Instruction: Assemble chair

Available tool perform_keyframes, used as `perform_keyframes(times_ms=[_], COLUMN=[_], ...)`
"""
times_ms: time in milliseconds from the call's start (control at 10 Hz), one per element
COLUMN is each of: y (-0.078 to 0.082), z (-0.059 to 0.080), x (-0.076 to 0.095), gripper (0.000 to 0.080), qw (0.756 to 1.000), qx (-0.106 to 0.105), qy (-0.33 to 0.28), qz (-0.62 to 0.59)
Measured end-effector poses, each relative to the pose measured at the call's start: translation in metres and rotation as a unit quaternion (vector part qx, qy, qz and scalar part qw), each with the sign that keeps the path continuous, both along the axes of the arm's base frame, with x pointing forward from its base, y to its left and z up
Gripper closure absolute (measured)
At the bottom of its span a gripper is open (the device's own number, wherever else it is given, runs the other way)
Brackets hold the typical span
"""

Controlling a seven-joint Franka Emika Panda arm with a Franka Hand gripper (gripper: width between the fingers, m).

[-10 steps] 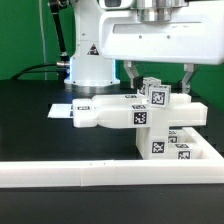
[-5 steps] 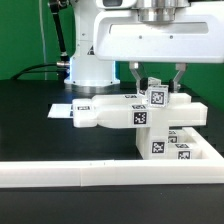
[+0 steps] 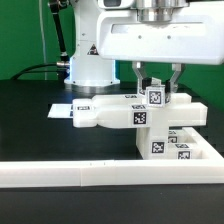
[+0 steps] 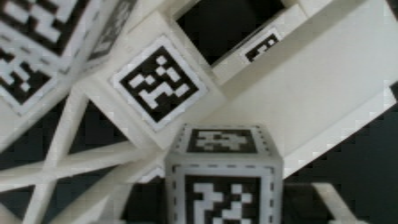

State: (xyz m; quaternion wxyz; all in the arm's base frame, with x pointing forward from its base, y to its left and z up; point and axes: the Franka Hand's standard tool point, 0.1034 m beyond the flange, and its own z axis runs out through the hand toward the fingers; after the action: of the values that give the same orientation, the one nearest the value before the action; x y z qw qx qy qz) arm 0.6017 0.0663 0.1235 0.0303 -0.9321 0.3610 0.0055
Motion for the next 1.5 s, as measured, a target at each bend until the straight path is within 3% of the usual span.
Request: perform_keyframes(times_ms=[200,700,1000,1300,1500], y=[0.0022,0.0022,0.0026,0.0019,0.0021], z=[-0.0003,-0.0011,-0.0012,-0.0017,-0.0017], x=[-0.0007,-0.0005,-0.0007,0.0016,0.002], gripper=[0.0514,0.0512,0.0512,0.0511,0.0511], qw=[0.993,0.935,0.885,0.807,0.799], qx=[0.0,0.005,0.01,0.019,0.024], qy=[0.008,0.02,0.028,0.034,0.037], qz=[-0.118,-0.354,-0.464,-0.59,-0.6])
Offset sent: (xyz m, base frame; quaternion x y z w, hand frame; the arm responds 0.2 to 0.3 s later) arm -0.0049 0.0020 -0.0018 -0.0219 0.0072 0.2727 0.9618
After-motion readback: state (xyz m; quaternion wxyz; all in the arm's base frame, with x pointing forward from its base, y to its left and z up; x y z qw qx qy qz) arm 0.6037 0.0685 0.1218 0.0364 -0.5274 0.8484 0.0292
